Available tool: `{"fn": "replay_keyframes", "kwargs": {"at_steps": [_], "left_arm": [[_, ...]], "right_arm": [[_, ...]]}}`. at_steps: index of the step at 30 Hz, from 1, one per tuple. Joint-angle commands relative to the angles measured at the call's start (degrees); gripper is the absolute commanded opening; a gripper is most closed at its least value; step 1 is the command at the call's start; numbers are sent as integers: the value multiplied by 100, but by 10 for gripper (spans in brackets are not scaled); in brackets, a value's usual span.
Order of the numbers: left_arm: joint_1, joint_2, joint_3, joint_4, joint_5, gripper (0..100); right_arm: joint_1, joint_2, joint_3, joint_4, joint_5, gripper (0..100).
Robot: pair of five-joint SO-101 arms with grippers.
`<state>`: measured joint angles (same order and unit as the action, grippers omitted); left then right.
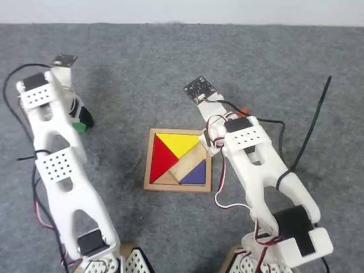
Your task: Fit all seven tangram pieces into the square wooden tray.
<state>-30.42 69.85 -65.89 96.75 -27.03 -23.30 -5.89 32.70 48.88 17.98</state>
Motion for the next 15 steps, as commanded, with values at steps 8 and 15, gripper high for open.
{"fn": "replay_keyframes", "kwargs": {"at_steps": [8,15], "left_arm": [[105,527,-400,387,-378,147],[114,431,-356,404,-343,33]], "right_arm": [[84,-48,-35,-127,70,93],[84,-48,-35,-127,70,93]]}}
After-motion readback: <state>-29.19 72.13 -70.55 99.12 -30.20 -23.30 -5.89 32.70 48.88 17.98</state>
